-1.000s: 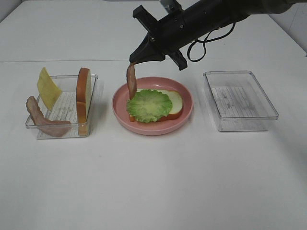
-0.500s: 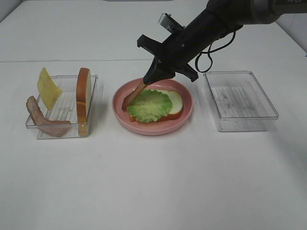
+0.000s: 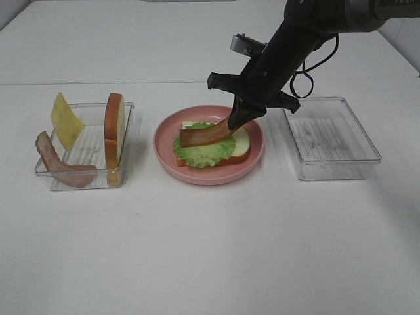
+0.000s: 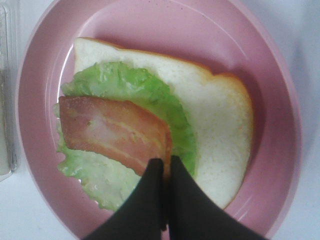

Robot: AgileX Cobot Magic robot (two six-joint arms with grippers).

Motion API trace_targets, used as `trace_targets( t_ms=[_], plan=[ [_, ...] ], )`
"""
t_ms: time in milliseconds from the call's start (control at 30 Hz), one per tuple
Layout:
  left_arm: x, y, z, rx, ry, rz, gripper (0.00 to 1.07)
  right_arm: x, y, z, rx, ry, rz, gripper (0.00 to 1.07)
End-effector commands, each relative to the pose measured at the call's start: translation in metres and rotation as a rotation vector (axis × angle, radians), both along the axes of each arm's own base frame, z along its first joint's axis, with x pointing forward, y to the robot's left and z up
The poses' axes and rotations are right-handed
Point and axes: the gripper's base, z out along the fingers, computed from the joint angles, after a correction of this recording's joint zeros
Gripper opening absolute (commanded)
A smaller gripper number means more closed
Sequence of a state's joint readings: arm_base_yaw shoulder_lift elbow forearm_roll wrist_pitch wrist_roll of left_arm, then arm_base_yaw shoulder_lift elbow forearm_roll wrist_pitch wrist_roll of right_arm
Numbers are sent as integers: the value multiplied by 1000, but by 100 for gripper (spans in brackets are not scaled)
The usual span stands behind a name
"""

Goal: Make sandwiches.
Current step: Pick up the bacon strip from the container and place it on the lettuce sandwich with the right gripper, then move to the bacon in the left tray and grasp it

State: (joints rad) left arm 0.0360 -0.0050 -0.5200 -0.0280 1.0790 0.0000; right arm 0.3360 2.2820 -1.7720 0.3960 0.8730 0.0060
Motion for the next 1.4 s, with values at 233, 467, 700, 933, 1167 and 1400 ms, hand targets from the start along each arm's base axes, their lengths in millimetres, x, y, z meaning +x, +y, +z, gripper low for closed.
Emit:
trace_targets(
  t_ms=[233,467,700,933,1167,1400],
  plan=[
    [-3,0,0,-4,-23,-2,102,0,0,6,4,3,11,11],
    [-3,0,0,-4,-23,-2,102,-2,-1,6,-2,23,20,74],
    [-3,0,0,-4,-23,-2,102,0,0,26,-16,33,92,90],
    [-3,0,0,-4,-23,-2,102,9,-14,82,-198,10,76,90],
    [-3,0,0,-4,-23,-2,102,10,-25,114,-295,-75,61,89],
    [-3,0,0,-4,-23,-2,102,25,-83,117,-336,-75,-51,89]
  ],
)
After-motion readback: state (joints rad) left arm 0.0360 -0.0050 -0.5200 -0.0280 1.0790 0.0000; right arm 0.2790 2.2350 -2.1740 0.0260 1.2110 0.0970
